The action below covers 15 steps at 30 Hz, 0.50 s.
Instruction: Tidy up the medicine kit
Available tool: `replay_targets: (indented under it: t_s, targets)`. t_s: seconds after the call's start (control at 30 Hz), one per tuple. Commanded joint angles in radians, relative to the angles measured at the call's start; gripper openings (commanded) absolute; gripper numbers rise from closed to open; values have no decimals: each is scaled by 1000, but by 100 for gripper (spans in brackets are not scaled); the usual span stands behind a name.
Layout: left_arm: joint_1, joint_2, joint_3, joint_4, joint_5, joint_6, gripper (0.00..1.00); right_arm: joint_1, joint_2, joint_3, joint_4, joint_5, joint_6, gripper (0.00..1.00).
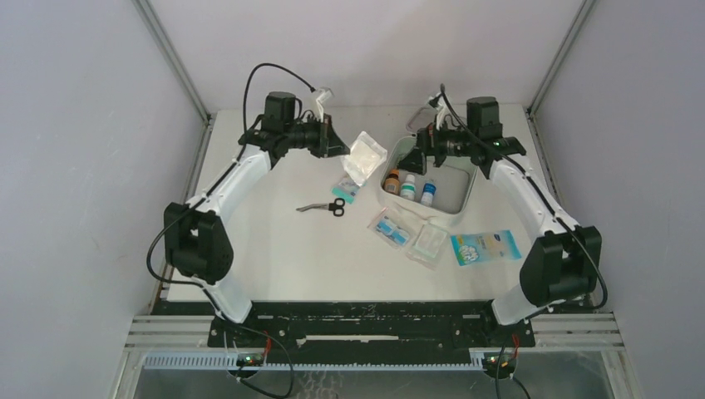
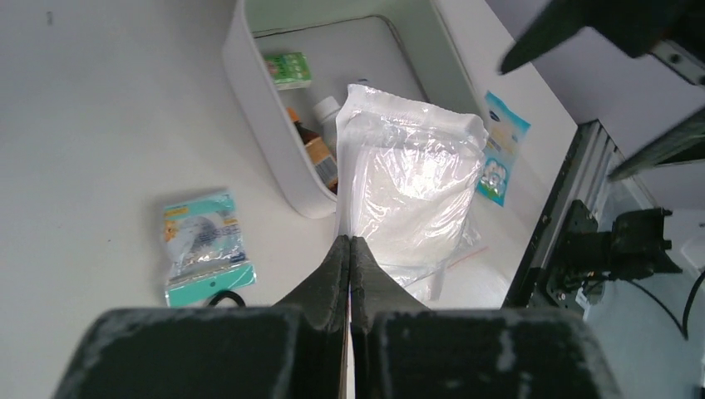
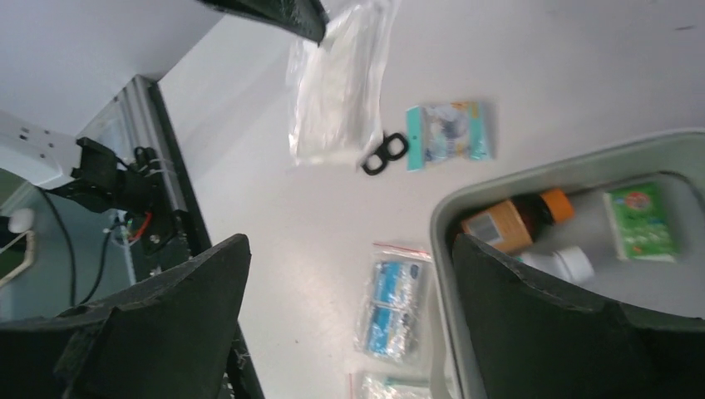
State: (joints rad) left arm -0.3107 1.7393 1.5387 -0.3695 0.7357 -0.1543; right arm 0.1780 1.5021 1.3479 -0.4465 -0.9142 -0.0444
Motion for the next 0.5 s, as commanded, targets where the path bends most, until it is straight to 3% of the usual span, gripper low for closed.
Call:
replay_targets:
  t_s: [0.0,0.2,0.37,0.47]
  targets:
    - [-44,-118,-62,80,29,57,0,64,69,55,72,-59,102,92]
    - [-86,-162,-113,88,17,92,0,116,132,88,71,-82,114,89]
    - [-101,-171,-134,89,7,113,0,123,152,111,69,-123,129,70]
    - [-106,-173,-141,89,-3,126,0,124,153,114,68,-131,133,54]
